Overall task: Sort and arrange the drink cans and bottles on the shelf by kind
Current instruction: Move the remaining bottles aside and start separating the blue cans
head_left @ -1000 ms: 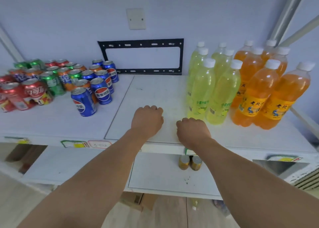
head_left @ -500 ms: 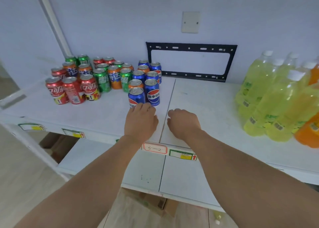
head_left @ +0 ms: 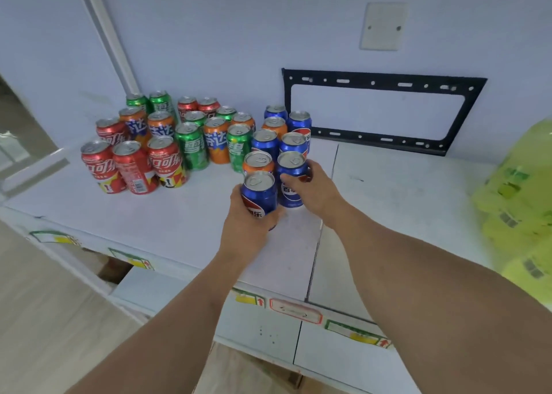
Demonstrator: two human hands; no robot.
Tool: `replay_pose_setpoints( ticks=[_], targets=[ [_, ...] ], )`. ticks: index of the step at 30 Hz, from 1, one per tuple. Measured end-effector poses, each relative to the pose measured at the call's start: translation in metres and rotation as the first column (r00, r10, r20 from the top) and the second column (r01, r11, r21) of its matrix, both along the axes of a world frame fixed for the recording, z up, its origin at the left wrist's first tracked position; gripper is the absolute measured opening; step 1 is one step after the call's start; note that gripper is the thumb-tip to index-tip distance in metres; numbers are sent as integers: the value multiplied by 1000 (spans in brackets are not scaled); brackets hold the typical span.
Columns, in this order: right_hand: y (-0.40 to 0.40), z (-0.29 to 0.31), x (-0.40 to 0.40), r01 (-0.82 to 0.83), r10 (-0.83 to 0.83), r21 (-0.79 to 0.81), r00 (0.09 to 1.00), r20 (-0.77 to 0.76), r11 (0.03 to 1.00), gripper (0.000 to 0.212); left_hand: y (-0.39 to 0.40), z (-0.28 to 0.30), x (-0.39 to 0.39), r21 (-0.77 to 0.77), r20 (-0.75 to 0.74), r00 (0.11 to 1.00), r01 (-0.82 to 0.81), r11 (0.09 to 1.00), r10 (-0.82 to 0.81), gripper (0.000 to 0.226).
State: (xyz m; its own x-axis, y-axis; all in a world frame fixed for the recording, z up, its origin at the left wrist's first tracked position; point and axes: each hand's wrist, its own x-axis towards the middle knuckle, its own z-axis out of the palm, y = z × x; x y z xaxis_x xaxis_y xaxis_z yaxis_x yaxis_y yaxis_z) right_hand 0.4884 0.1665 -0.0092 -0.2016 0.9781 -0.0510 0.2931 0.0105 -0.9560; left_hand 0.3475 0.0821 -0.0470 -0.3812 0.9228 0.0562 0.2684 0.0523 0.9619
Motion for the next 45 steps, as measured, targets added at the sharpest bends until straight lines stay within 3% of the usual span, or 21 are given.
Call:
replay_pose_setpoints(
  ticks=[6,10,15,22,39,42,45],
  targets=[
    [7,-16,2,52,-54,-30,996,-72,998,63,5,-1,0,-34,2,1000,-14,999,14,72],
    [4,-9,22,179,-182,-43,981,-72,983,62,3,4,17,-21,5,993,121,992,-121,78],
    [-4,3,71,361,-361,-14,932,-35,933,54,21,18,55,28,8,943,332,943,-332,66],
    [2,6,147,504,-504,-5,863,-17,864,54,57,27,110,-48,-93,883,457,888,-460,60],
    [68,-21,222,511,-511,-9,859,-26,859,72,134,12,175,-129,-217,898,361,923,-382,74],
    [65,-21,222,488,-487,-29,872,44,872,69,144,12,176,-123,-191,899,378,918,-395,74],
    [54,-26,216,510,-486,13,810,329,860,53,153,16,180,-133,-203,880,410,902,-430,77]
  ],
)
